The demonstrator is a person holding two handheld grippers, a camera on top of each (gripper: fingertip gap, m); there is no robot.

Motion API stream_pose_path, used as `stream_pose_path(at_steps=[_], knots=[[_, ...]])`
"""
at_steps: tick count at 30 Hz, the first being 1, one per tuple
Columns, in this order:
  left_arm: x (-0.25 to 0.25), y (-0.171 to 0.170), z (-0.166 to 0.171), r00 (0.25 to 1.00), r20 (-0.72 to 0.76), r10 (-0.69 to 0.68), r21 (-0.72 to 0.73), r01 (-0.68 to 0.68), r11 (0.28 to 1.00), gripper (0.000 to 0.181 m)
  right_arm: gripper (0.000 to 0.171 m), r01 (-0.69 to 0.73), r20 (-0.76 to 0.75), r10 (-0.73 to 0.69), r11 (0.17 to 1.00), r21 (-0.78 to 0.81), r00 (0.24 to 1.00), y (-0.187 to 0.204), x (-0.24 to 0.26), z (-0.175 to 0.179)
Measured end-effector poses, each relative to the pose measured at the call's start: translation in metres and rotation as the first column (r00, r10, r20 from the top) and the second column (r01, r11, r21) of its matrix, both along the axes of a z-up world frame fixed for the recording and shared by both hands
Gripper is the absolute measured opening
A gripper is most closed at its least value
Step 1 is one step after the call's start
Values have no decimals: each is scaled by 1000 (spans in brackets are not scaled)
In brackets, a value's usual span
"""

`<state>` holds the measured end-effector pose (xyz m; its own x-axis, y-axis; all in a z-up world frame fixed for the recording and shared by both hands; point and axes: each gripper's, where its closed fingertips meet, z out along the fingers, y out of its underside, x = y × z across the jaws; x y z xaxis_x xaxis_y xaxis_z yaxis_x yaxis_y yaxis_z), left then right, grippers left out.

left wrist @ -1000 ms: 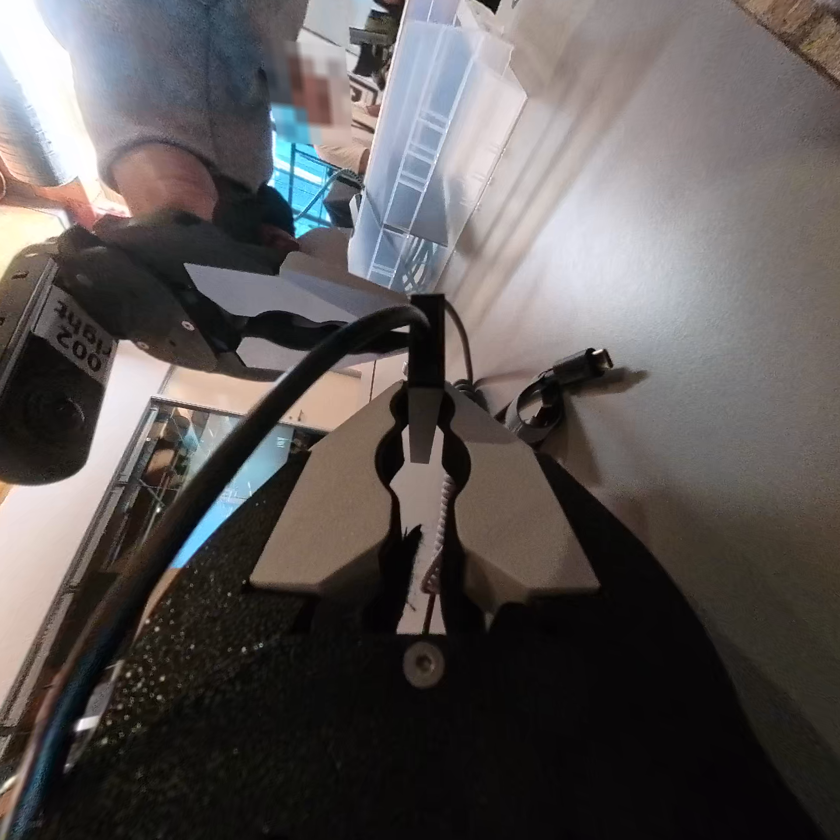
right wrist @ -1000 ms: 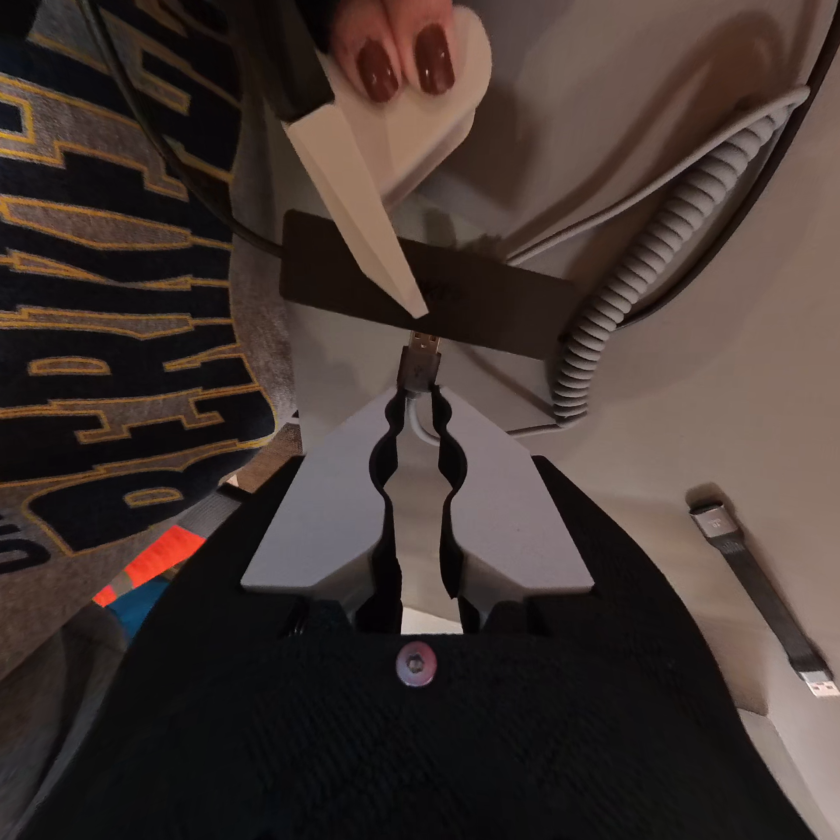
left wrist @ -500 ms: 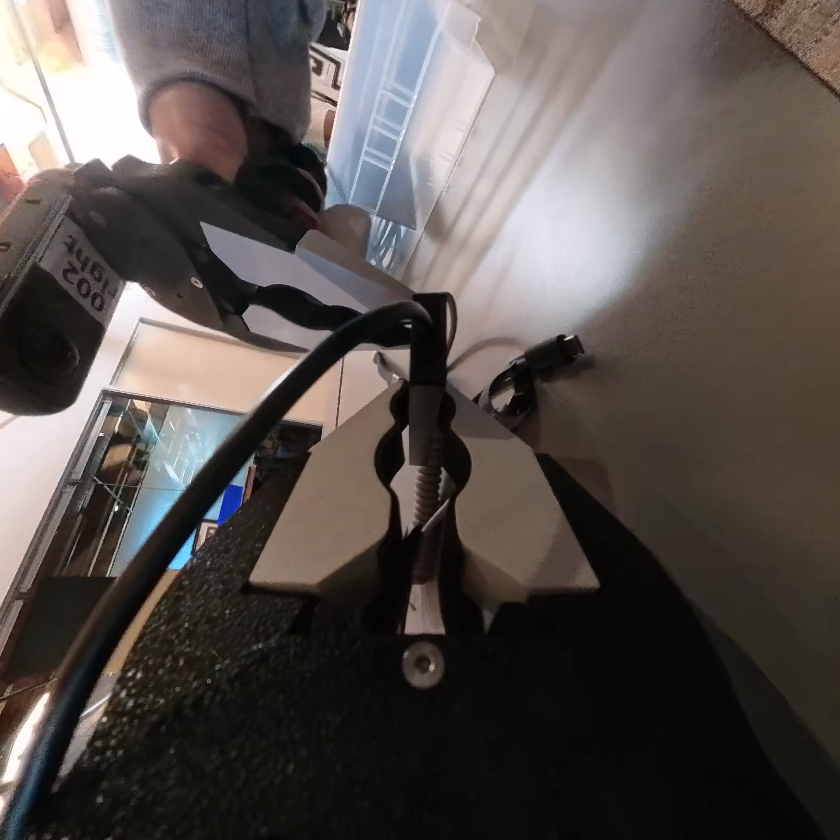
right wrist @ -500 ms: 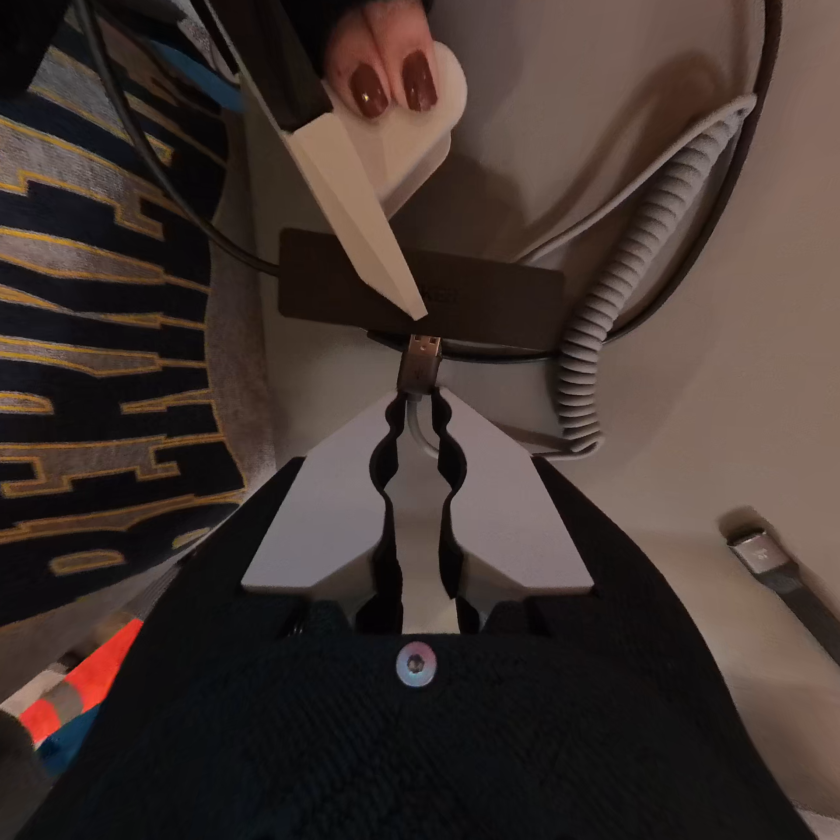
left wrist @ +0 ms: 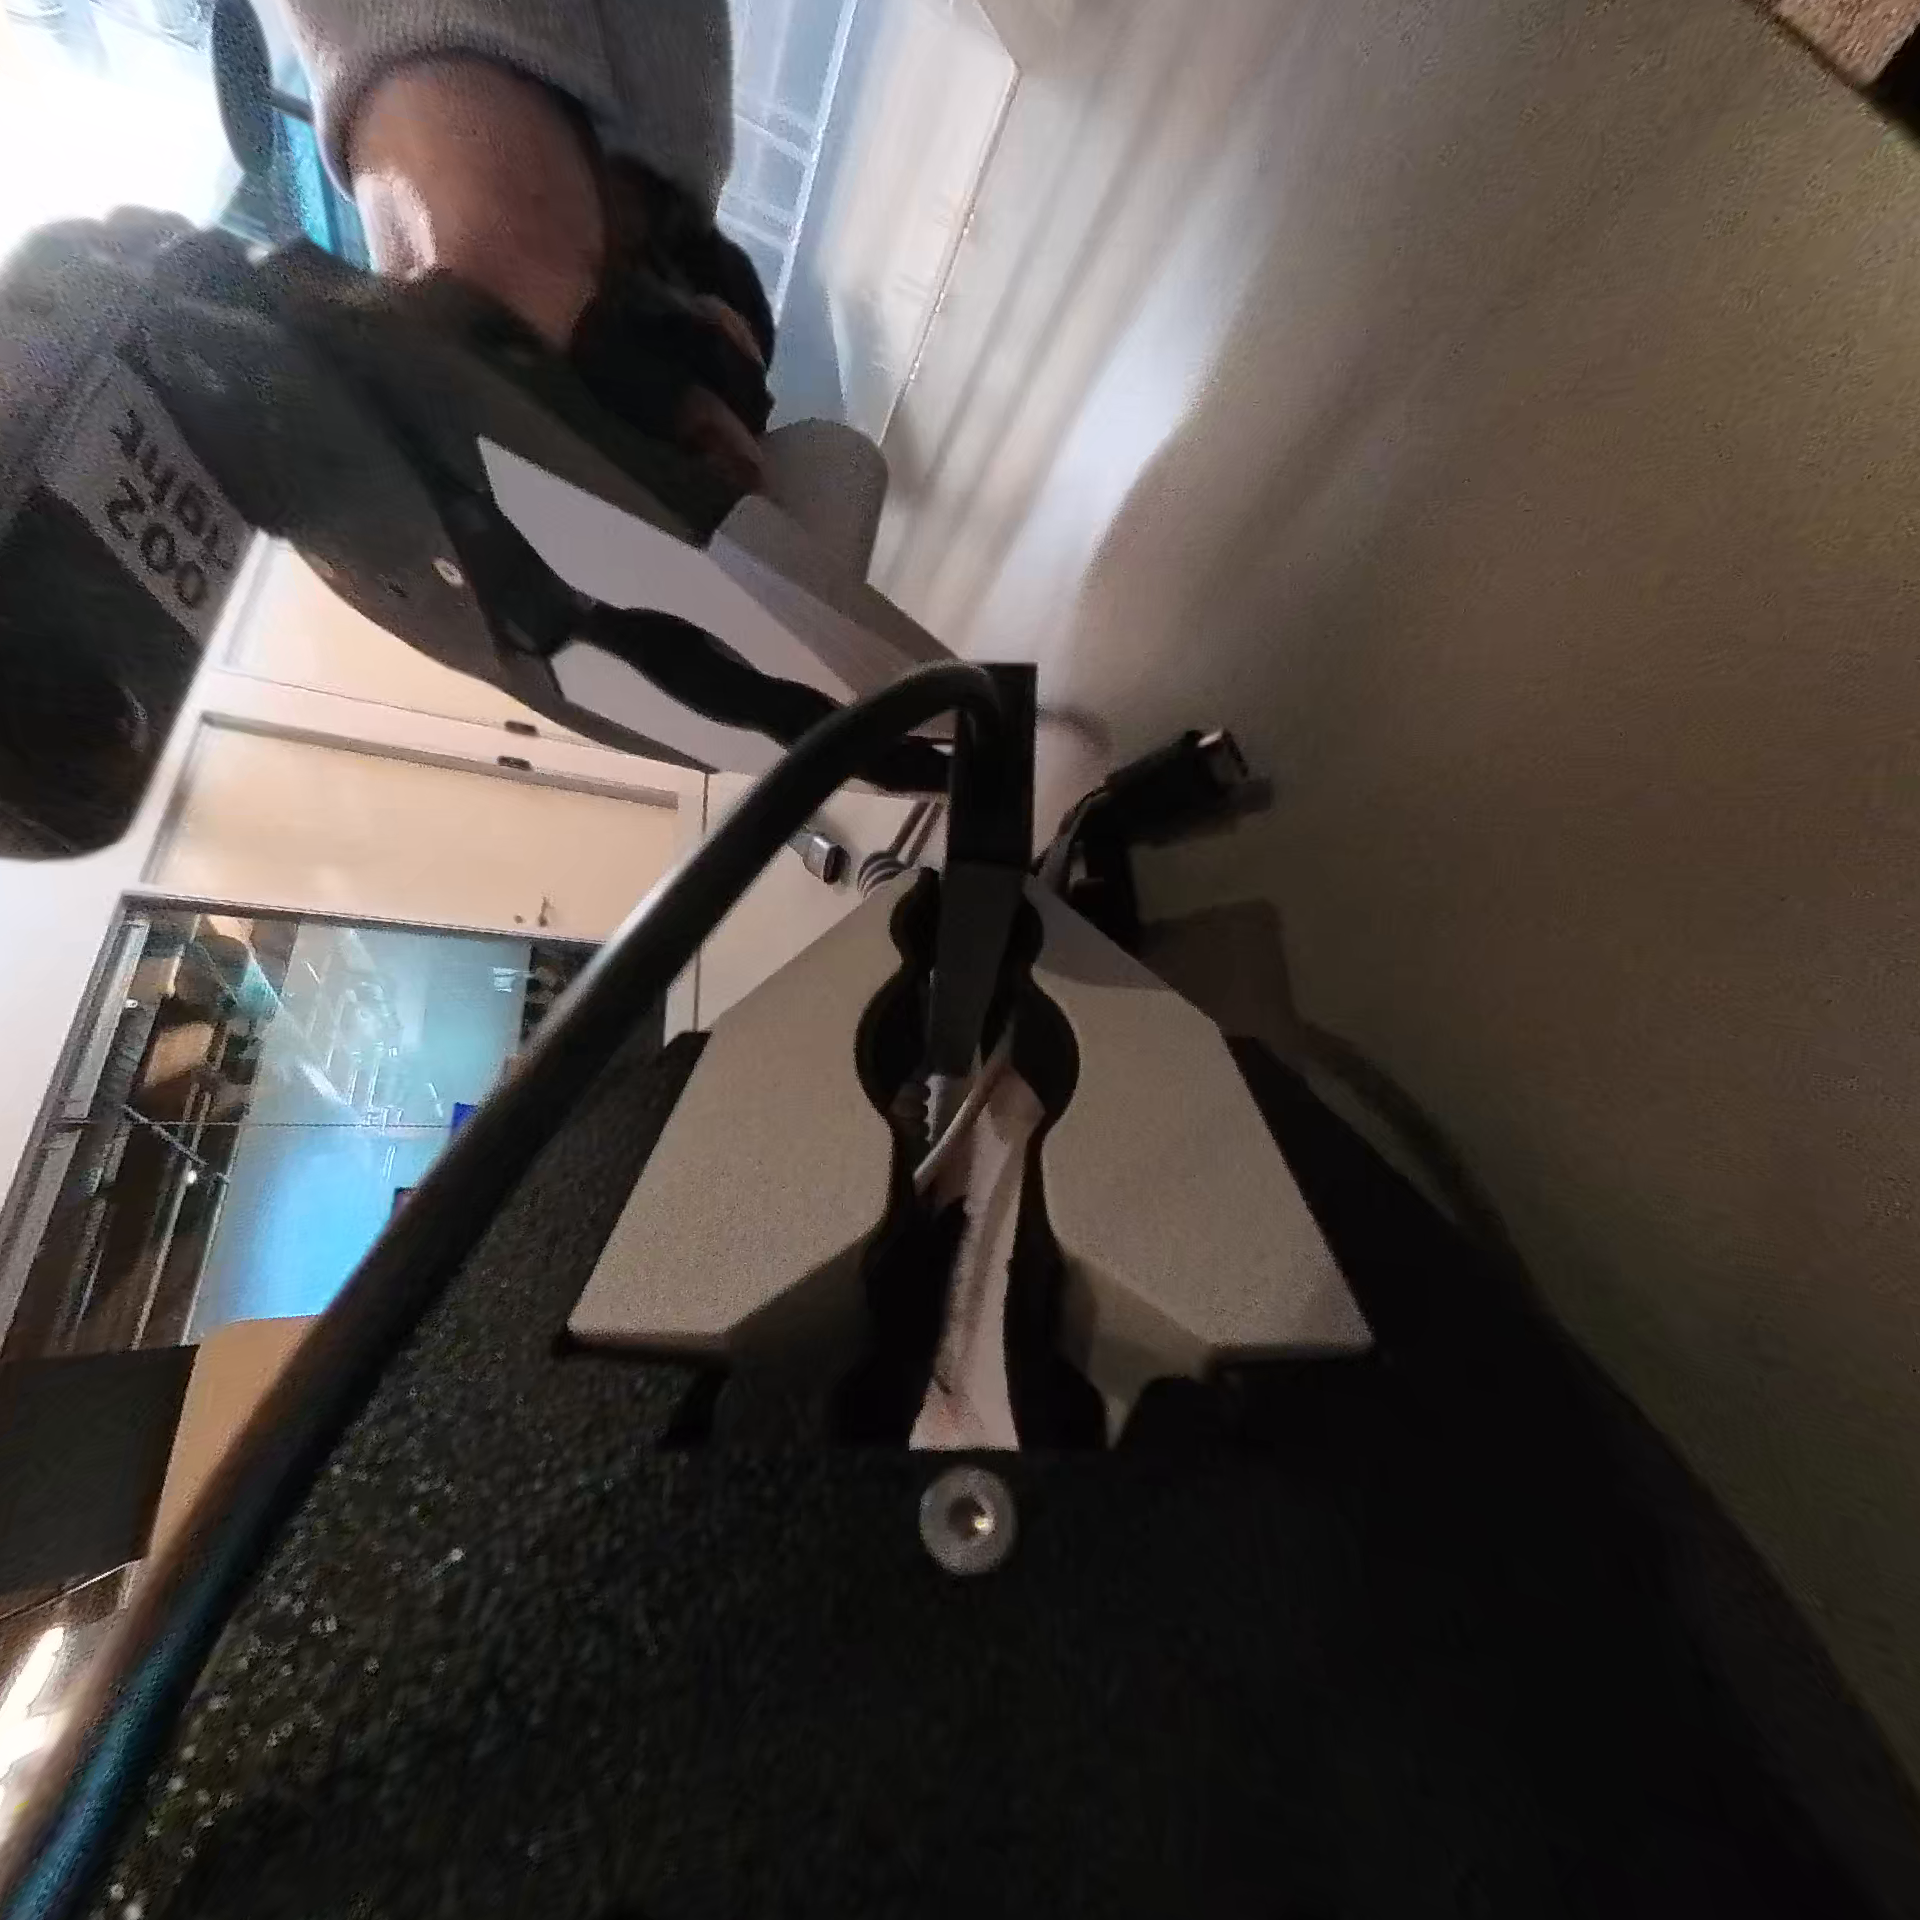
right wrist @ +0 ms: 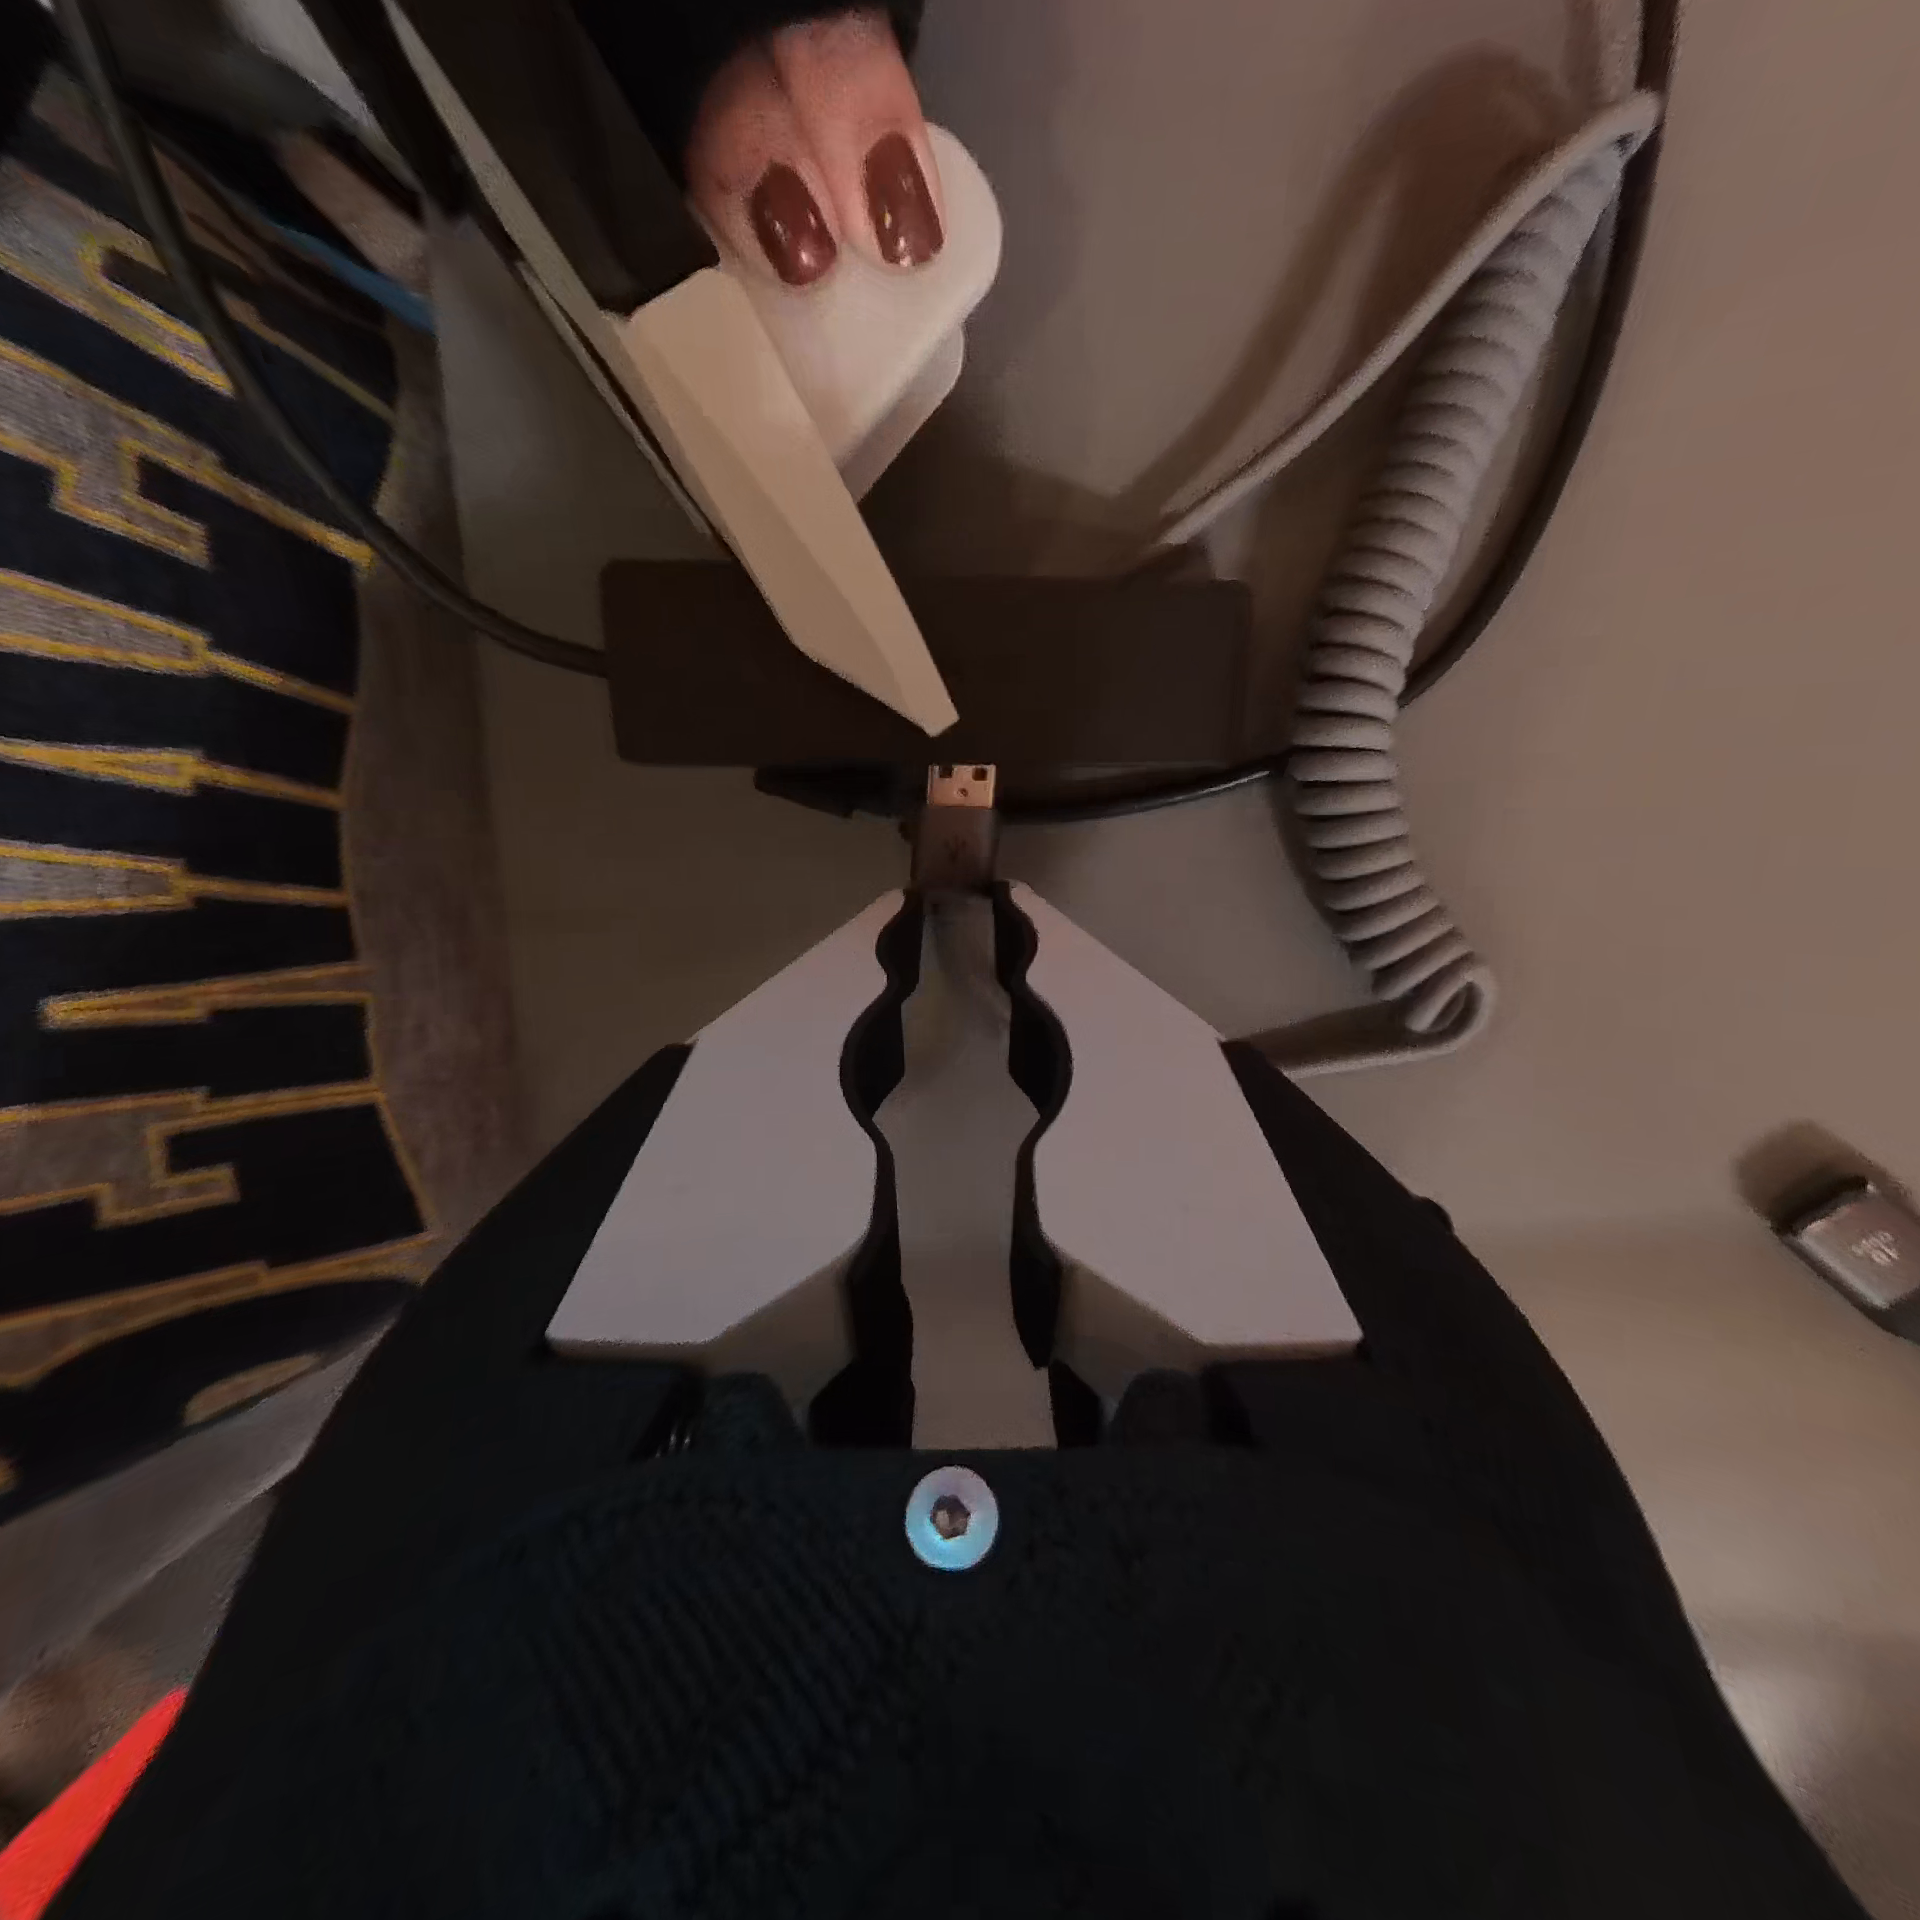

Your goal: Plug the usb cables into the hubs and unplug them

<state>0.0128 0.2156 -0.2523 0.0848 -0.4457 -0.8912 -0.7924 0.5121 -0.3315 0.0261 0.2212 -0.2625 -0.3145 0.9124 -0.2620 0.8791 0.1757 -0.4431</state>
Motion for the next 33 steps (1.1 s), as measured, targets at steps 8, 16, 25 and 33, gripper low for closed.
stream_pose_path(at_steps=[8,16,25,33], knots=[[2,-5,-3,999,-33,-36,12,37,999,9,9,56,-134,-49,997,55,990,-3,3,-6],[16,-14,-9,993,-49,-109,-12,108,994,9,3,54,-193,-41,997,61,980,-5,-5,-10],[-5,3,31,976,218,11,-26,-6,1000,8,35,246,-326,-193,961,129,925,29,5,19],[-66,36,70,785,570,241,-164,-179,970,8,52,389,-369,-251,845,368,895,64,23,18]])
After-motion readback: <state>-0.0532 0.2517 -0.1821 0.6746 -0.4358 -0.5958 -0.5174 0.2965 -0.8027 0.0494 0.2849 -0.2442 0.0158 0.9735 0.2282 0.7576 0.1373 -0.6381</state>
